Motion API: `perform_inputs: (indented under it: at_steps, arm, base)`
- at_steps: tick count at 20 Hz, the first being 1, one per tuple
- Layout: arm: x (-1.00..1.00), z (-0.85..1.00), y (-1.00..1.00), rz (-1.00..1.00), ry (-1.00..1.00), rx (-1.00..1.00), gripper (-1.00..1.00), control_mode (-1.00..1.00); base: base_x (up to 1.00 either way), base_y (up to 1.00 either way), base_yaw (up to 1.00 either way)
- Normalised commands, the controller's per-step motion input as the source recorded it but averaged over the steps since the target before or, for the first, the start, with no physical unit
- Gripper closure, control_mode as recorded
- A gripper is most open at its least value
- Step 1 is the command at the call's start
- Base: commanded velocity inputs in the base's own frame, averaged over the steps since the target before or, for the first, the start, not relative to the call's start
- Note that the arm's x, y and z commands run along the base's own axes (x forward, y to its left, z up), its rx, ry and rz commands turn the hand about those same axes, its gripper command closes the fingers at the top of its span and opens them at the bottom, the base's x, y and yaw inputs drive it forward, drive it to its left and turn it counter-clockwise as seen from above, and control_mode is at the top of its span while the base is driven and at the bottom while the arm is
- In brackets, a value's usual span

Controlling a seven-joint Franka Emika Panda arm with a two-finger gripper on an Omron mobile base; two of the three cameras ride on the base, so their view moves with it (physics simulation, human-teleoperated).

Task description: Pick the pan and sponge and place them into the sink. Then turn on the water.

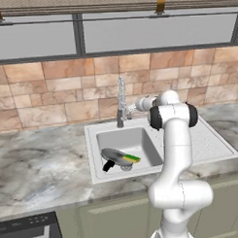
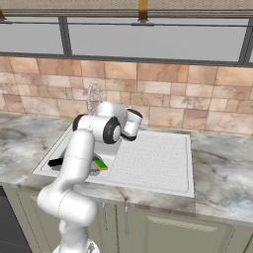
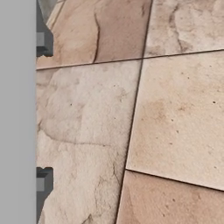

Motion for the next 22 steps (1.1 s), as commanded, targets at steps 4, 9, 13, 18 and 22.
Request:
perform_inputs:
  at_steps: [4,9,13,18,22]
  arm:
    - [0.0,-0.76,0.0,0.0,0.0,-0.13,-1.0,-1.0]
    - [0.0,-0.9,0.0,0.01,0.0,-0.16,-1.0,-1.0]
    - [0.0,-0.95,-0.07,0.0,0.0,-0.23,-1.0,-1.0]
    - [0.0,-0.84,-0.47,0.0,0.0,-0.26,-1.0,-1.0]
    - [0.0,-0.85,-0.78,0.0,0.0,-0.28,-1.0,-1.0]
  base:
    - [0.0,0.0,0.0]
    - [0.0,0.0,0.0]
    - [0.0,0.0,0.0]
    - [0.0,0.0,0.0]
    - [0.0,0.0,0.0]
